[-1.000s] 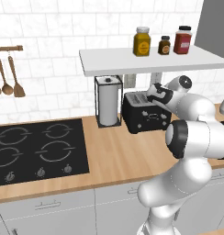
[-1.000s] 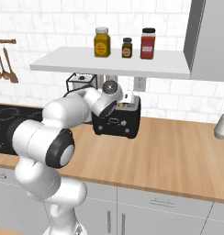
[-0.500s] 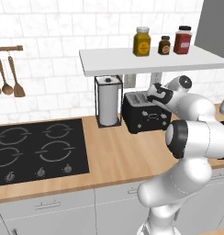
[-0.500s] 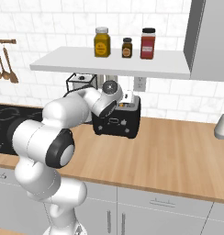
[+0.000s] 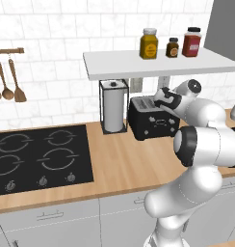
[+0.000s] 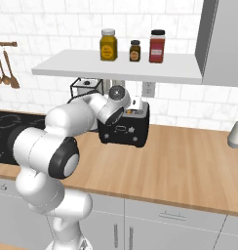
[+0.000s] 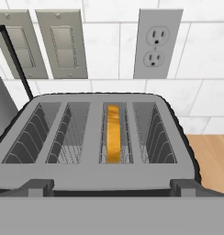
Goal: Start the toaster. Once the lever pops up, take the bread to the plate on the dining counter.
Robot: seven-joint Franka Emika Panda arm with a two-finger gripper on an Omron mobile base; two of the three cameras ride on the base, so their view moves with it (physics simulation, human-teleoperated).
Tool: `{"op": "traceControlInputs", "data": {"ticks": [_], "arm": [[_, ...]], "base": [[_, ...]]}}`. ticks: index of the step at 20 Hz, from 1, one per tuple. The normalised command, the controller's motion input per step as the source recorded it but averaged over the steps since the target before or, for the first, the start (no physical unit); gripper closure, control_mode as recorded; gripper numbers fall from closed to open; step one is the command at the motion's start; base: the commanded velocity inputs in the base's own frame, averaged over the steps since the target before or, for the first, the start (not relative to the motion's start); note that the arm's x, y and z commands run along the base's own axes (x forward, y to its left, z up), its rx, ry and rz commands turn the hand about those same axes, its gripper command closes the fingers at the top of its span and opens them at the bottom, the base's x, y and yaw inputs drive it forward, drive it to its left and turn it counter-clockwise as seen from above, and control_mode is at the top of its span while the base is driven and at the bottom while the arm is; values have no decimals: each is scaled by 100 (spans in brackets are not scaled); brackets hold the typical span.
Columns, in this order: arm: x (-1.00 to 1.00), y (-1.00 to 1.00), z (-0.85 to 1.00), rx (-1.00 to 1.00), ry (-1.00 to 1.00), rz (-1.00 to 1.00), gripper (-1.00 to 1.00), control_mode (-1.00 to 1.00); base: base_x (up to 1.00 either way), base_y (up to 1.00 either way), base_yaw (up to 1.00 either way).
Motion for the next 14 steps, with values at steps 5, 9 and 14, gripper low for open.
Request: {"op": "traceControlInputs", "data": {"ticks": [5, 9, 14], "arm": [[0, 0, 0, 0, 0, 0, -100, -100], [0, 0, 0, 0, 0, 0, -100, -100], [0, 0, 0, 0, 0, 0, -100, -100]], "base": [[0, 0, 0], [0, 0, 0], [0, 0, 0]]}}
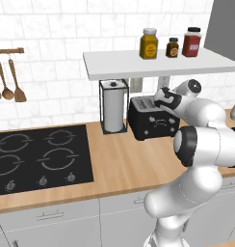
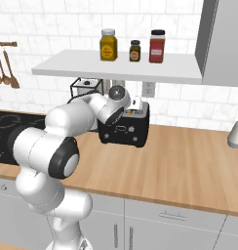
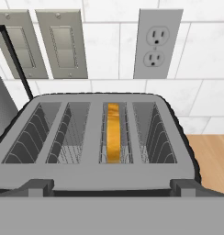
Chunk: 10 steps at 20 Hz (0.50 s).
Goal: Start the toaster. Once the lever pops up, take the bread to the plate on the dining counter.
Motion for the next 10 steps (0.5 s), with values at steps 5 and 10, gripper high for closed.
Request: {"op": "traceControlInputs", "data": {"ticks": [5, 10], "arm": [[0, 0, 0, 0, 0, 0, -100, -100], [0, 0, 0, 0, 0, 0, -100, -100]], "base": [[0, 0, 0], [0, 0, 0]]}}
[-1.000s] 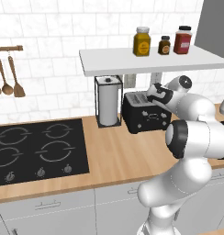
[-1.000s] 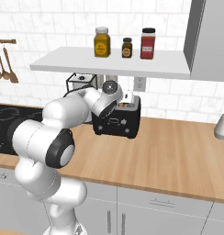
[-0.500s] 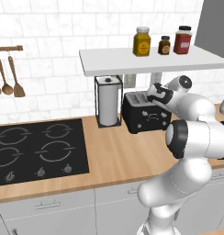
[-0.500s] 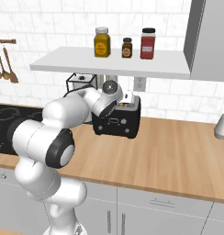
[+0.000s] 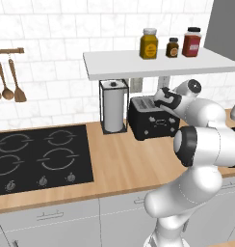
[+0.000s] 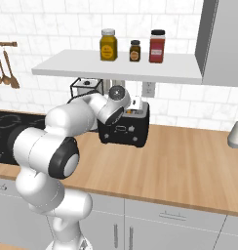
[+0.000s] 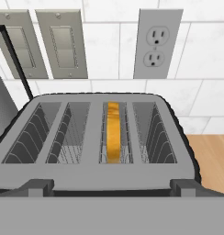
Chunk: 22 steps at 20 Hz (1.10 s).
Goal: Start the toaster. Once the lever pops up, take the bread to the plate on the dining counter.
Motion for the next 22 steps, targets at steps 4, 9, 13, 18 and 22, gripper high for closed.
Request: {"op": "traceControlInputs", "data": {"ticks": [4, 9, 13, 18, 22], "arm": [[0, 0, 0, 0, 0, 0, -100, -100], [0, 0, 0, 0, 0, 0, -100, -100], [0, 0, 0, 0, 0, 0, -100, -100], [0, 0, 0, 0, 0, 0, -100, -100], [0, 0, 0, 0, 0, 0, -100, -100]], "base": [[0, 0, 0], [0, 0, 0], [0, 0, 0], [0, 0, 0], [0, 0, 0]]}}
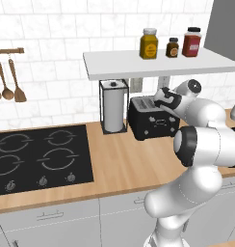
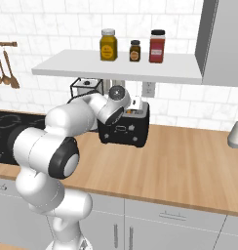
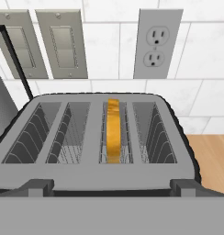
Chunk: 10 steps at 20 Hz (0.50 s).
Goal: Start the toaster. Once the lever pops up, take the bread to the plate on the dining counter.
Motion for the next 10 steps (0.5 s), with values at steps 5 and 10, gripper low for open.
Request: {"op": "traceControlInputs", "data": {"ticks": [5, 10], "arm": [[0, 0, 0, 0, 0, 0, -100, -100], [0, 0, 0, 0, 0, 0, -100, -100]], "base": [[0, 0, 0], [0, 0, 0]]}}
